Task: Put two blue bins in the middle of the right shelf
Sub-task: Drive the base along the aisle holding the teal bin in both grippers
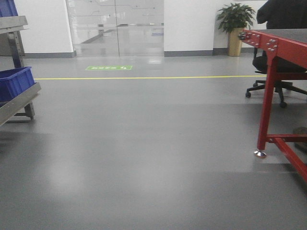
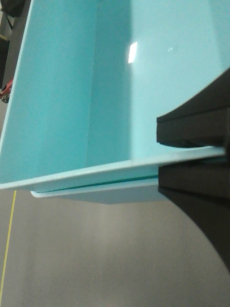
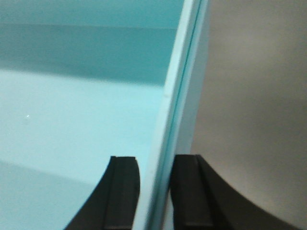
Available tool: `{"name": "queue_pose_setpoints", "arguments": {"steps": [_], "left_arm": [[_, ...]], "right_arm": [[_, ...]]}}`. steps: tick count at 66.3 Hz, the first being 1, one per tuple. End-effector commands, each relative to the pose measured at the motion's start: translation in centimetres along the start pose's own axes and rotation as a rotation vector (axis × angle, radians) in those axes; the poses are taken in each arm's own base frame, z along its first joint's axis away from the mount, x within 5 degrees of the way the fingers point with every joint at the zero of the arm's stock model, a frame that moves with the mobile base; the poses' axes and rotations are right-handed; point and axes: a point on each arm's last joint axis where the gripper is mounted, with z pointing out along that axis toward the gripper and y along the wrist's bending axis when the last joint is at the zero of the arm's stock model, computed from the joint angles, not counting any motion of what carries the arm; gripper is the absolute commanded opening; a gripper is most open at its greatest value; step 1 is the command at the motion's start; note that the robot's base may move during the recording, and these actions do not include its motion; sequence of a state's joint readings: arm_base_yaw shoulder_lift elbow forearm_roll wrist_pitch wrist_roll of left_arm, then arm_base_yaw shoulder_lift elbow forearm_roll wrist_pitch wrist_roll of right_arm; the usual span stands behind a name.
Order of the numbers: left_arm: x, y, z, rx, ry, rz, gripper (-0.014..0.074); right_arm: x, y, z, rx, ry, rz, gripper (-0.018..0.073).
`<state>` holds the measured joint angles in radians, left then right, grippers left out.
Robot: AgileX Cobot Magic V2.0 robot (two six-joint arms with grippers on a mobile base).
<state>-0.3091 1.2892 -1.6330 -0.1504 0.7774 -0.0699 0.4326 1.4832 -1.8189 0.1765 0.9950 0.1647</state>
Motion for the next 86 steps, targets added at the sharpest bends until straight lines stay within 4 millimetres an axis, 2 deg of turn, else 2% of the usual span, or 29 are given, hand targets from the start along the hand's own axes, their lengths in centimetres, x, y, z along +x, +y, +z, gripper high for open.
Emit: {"name": "queue_pose_setpoints", "arguments": {"steps": [1, 86], "left_arm": [[-1.10, -0.67, -0.90, 0.047, -0.093, -0.014, -0.0111], [-1.09, -0.67, -0.90, 0.047, -0.093, -0.014, -0.0111]], "right_arm": [[-1.09, 0.97, -1.22, -0.071, -0.114, 0.001, -0.0153], [-1.09, 0.97, -1.22, -0.071, -0.114, 0.001, -0.0153]]}}
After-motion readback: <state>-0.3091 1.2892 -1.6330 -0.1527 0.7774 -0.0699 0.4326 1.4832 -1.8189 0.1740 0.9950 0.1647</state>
